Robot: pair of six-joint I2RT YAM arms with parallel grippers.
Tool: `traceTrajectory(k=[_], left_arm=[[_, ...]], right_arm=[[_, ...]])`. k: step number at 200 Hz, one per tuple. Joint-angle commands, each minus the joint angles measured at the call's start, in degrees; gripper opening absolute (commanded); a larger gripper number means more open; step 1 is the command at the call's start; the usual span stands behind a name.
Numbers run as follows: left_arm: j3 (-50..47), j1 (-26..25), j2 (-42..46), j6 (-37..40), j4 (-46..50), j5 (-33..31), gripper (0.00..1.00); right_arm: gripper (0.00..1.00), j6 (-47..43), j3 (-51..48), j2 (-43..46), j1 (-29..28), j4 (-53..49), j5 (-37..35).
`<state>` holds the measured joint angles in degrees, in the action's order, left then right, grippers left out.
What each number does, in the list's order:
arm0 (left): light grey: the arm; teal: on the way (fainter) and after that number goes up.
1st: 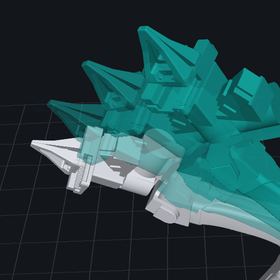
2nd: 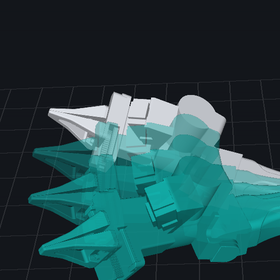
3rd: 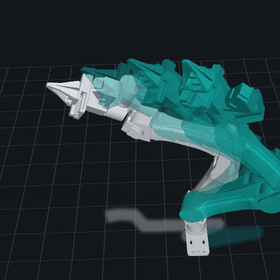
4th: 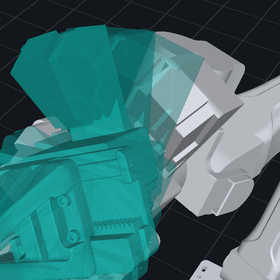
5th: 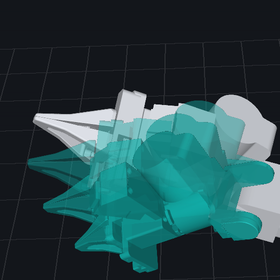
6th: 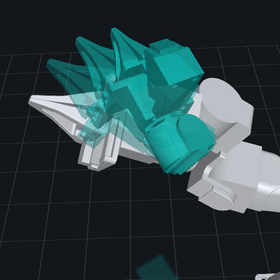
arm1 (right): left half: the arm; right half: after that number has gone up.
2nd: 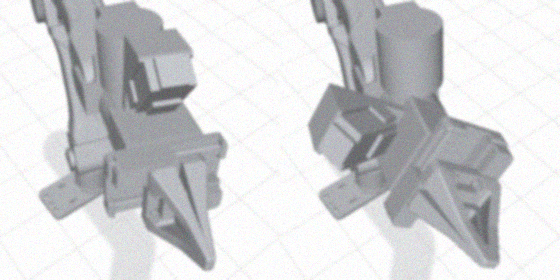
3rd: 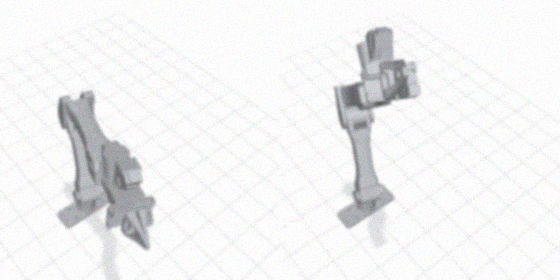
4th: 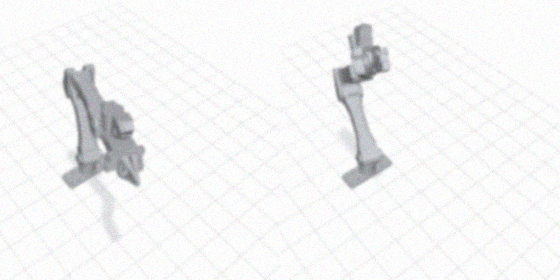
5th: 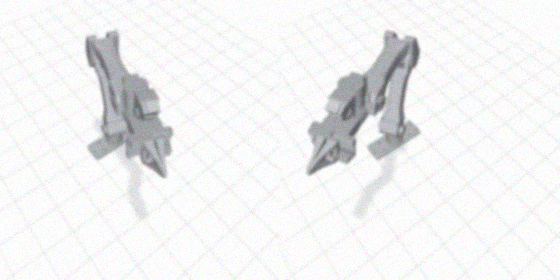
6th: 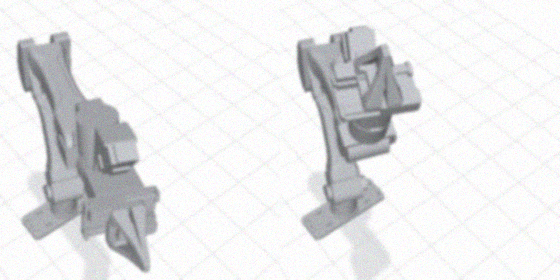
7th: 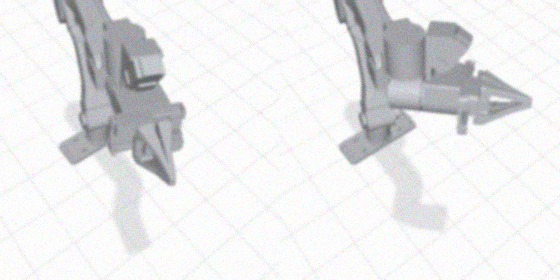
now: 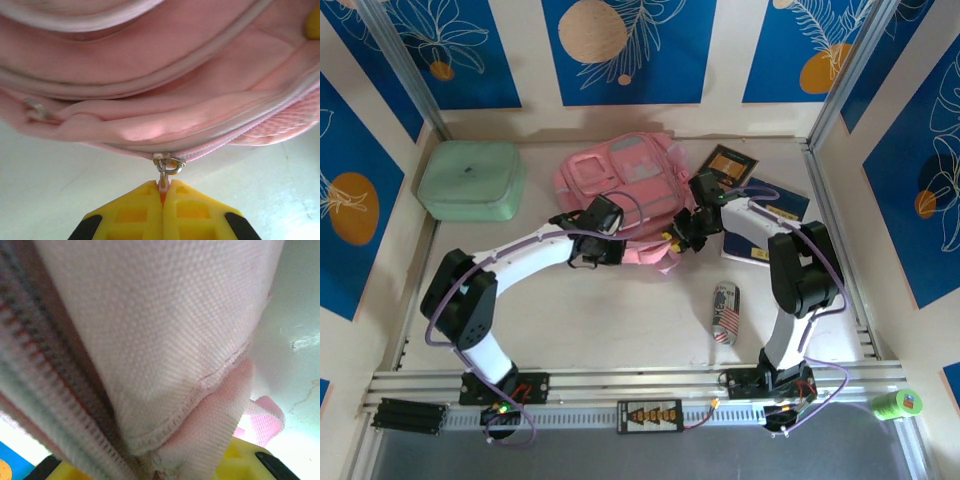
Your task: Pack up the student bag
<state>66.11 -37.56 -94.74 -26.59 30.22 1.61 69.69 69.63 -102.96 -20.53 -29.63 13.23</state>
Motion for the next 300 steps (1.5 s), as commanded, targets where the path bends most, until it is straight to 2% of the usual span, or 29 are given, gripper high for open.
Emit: traceTrajectory(k=[1,31,65,109,164,208,238,266,300], left_arm=[[-1.51,2.85,2.2,1.98,5.51,-4.02,0.0],[-3.86,7.12,2.88,6.12,2.42,0.78,0.0],[-2.17,12.88,0.79,11.26,3.61,-1.34,0.0],[-1.29,17.81,-1.77,18.22,-0.38,2.04,0.0],[4.54,23.41,-6.98,26.47,-0.19,5.17,0.0],[9.58,26.37,-10.85,27.0,0.53,5.54,0.0],[13.17,27.66,-13.7,22.62,1.28,4.26,0.0],[12.27,28.23,-11.69,19.04,1.34,1.29,0.0],[3.82,28.7,-3.18,13.86,1.23,-3.18,0.28]], right_arm=[[0.26,-1.29,-0.88,3.12,1.73,0.75,-3.55],[0.26,-2.72,-0.83,3.82,1.73,1.19,-3.28],[0.22,-5.0,-0.9,4.43,1.08,2.77,-2.98],[0.2,-7.53,0.55,4.99,1.14,0.8,-3.4],[0.2,-9.33,0.18,6.12,1.26,1.06,-2.45],[0.2,-9.84,-0.84,5.8,1.13,3.61,1.51],[0.2,-9.03,-0.75,4.56,-0.96,5.0,3.61],[0.2,-7.17,0.18,2.96,-4.14,6.42,4.49],[0.2,-5.71,3.92,-1.07,-9.13,9.08,7.12]])
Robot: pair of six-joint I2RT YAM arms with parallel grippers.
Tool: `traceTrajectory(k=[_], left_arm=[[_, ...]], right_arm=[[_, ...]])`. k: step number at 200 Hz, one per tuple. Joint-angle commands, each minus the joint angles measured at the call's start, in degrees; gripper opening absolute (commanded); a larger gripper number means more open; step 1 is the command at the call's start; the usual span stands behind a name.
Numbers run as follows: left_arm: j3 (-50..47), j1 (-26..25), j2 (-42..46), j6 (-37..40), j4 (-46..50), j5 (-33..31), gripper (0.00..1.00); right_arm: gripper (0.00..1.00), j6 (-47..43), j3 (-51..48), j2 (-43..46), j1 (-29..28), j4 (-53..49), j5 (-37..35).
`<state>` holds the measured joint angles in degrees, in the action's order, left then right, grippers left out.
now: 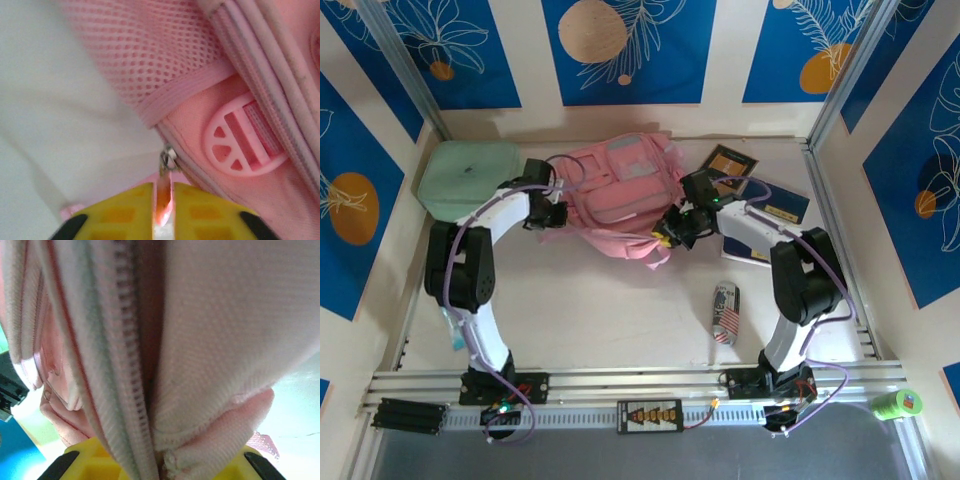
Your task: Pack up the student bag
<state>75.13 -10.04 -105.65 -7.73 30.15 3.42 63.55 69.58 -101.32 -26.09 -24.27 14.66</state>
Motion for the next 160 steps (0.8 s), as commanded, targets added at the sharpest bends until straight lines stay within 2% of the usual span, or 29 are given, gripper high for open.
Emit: traceTrajectory(k=[1,18,29,57,84,125,137,160], left_arm=[[-5.5,1.17,8.08,-5.14,1.22,-5.13,0.29],[-9.57,1.26,13.62,-7.26,1.21,-6.25,0.43],[-11.36,1.28,16.86,-8.19,1.32,-6.78,0.48],[-11.7,1.17,22.68,-9.91,2.03,-5.55,0.6],[-10.52,1.14,25.48,-11.38,0.85,-1.75,0.67],[-11.07,0.78,26.46,-13.44,-4.23,6.24,0.83],[-11.63,0.49,26.63,-14.17,-6.37,8.17,0.88],[-13.19,-0.05,27.07,-16.17,-10.64,10.56,0.95]], right_arm=[[0.2,0.44,4.19,-2.9,-3.69,3.8,5.81],[0.21,0.29,6.46,-5.18,-5.87,5.58,7.57],[0.23,-0.4,7.94,-6.18,-6.89,6.67,7.89],[0.44,-1.75,10.47,-7.11,-7.41,7.19,8.68],[0.55,-5.75,9.05,-2.87,-6.06,5.55,5.97],[0.65,-15.35,4.54,6.91,0.3,-5.03,-11.56],[0.66,-16.84,3.71,7.88,3.74,-6.67,-13.83],[0.67,-19.84,5.79,5.3,10.62,-8.97,-13.77]])
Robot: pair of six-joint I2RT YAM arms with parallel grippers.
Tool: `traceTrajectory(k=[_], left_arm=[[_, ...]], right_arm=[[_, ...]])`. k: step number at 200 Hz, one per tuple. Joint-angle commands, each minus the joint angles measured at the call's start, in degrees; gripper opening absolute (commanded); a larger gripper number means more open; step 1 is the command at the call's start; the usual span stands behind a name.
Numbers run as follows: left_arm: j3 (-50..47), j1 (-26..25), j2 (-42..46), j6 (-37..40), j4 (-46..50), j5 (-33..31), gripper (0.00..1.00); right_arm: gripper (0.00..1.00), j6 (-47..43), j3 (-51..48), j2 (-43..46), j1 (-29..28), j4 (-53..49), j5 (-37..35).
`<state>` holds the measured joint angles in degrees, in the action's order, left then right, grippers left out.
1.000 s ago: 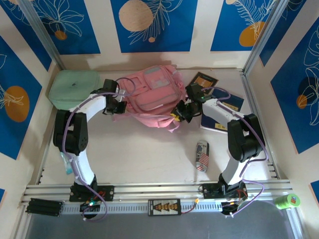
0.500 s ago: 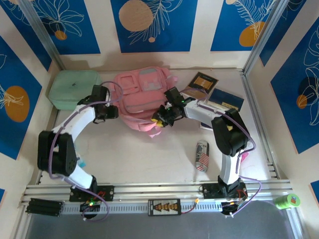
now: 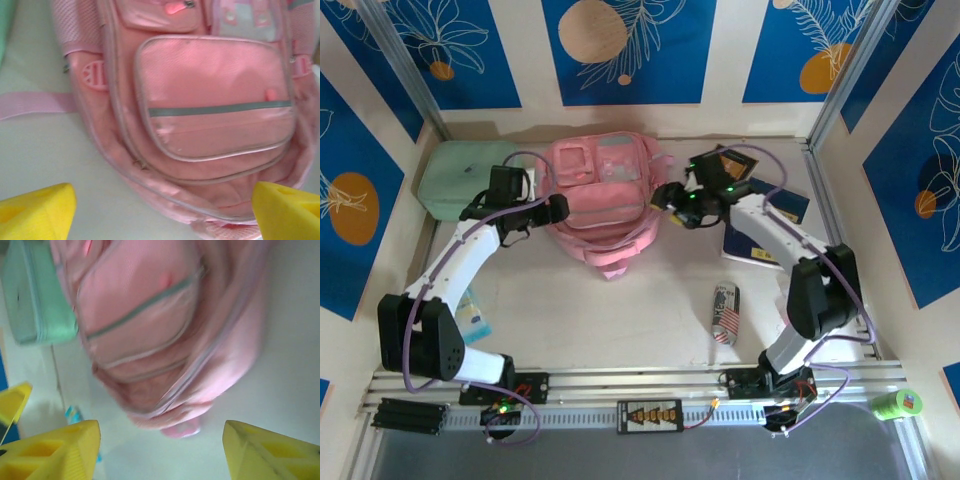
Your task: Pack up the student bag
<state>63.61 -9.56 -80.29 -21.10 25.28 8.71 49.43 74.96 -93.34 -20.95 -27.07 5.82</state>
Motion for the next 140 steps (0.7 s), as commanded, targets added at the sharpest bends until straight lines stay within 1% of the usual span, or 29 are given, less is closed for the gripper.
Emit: traceTrajectory(k=[1,14,25,40,53,66,90,106,140], left_arm=[[-1.75,-0.54,1.76,-2.84,-5.94,5.31,0.95],[-2.26,-0.64,1.98,-3.83,-7.61,6.09,0.98],[-2.6,-0.78,1.83,-4.66,-8.25,6.44,1.0],[-2.57,-0.89,1.7,-5.38,-8.59,7.15,1.0],[-2.41,-1.06,1.69,-5.94,-8.5,8.05,1.0],[-2.08,-1.16,1.79,-6.14,-7.44,8.99,1.0],[-1.85,-1.56,2.46,-5.97,-5.61,9.36,1.0],[-2.33,-1.73,2.85,-6.47,-5.37,9.37,1.0],[-2.98,-2.04,2.97,-7.81,-6.38,10.62,1.0]], right_arm=[[0.67,-5.95,0.7,-2.92,5.79,-6.16,-4.86],[0.67,-8.3,4.83,-6.78,8.48,-6.6,-4.23],[0.67,-9.74,9.66,-10.94,9.98,-7.24,-5.48],[0.67,-11.23,17.22,-17.51,11.8,-8.13,-6.61],[0.67,-10.76,24.4,-23.83,13.42,-9.14,-7.41],[0.67,-10.01,31.37,-30.02,14.62,-9.96,-5.71],[0.68,-8.47,43.18,-39.48,15.34,-13.91,-5.75],[0.69,-7.53,47.66,-43.24,15.5,-15.72,-6.75],[0.7,-6.46,50.44,-47.2,15.34,-16.03,-5.86]])
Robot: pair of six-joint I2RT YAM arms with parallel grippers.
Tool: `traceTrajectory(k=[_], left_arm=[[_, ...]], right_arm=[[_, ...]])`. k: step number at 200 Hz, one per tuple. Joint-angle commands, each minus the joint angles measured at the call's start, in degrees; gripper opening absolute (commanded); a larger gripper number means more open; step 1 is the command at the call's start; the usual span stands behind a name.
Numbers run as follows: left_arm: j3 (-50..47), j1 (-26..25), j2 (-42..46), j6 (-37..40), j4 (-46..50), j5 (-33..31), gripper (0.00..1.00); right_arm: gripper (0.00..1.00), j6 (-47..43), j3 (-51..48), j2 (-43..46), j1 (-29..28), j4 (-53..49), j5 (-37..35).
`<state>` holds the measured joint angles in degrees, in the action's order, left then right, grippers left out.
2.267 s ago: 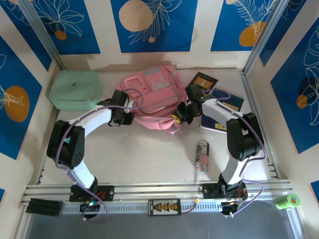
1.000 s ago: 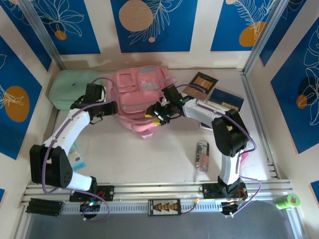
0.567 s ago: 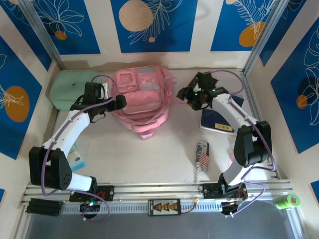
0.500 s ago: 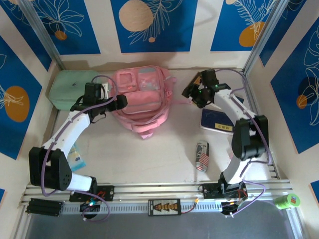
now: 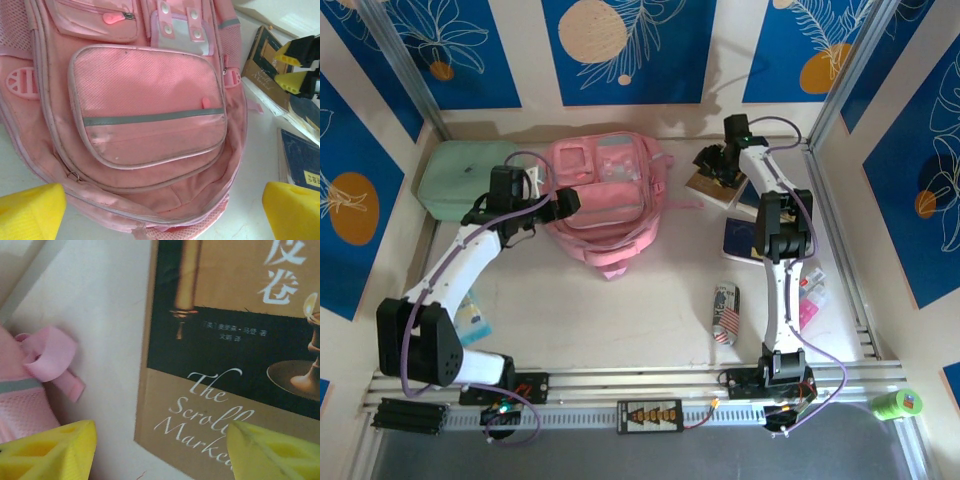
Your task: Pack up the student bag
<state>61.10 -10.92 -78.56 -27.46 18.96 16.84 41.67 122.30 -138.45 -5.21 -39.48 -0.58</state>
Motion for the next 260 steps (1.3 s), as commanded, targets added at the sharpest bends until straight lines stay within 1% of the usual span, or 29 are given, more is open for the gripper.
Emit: traceTrajectory(k=[1,42,62,75,89,114,147,164,223,254,260], left_arm=[[-0.46,-0.68,1.23,-1.49,-0.11,2.58,1.0],[0.81,-1.58,0.19,-1.96,-0.37,3.62,1.0],[1.75,-2.31,-0.45,-2.03,-0.11,4.06,1.0],[2.68,-3.02,-0.83,-1.91,1.0,3.01,1.0],[4.31,-4.35,-1.36,-0.8,3.36,1.02,1.0],[6.93,-7.38,-2.91,0.91,6.34,-1.55,1.0],[9.64,-11.71,-6.0,1.02,6.39,-2.12,1.0],[10.71,-13.91,-8.02,0.17,5.24,-1.79,1.0],[14.41,-21.82,-17.2,-4.73,1.65,0.2,1.0],[16.95,-24.82,-21.04,-6.12,1.93,-1.13,1.0],[17.38,-25.13,-21.55,-6.42,1.96,-1.28,0.99]], right_arm=[[0.7,1.3,3.15,-2.17,-0.36,-3.82,0.56],[0.68,0.59,1.66,-3.83,-0.48,-7.35,0.53],[0.67,-0.81,-0.64,-3.43,-0.28,-8.8,1.96],[0.66,-2.02,-3.21,-2.36,-0.45,-9.89,3.14],[0.65,-3.18,-7.5,0.41,-0.67,-10.14,3.52],[0.65,-4.52,-18.2,7.76,-1.48,-7.16,3.46],[0.65,-4.05,-30.13,14.83,-1.8,-4.06,3.98],[0.65,-3.07,-35.67,17.58,-2.45,-1.74,5.97],[0.64,2.57,-48.12,25.07,-9.38,3.66,9.67],[0.64,6.54,-54.08,29.29,-12.2,6.84,11.26],[0.63,6.85,-55.18,30.19,-12.45,7.13,11.66]])
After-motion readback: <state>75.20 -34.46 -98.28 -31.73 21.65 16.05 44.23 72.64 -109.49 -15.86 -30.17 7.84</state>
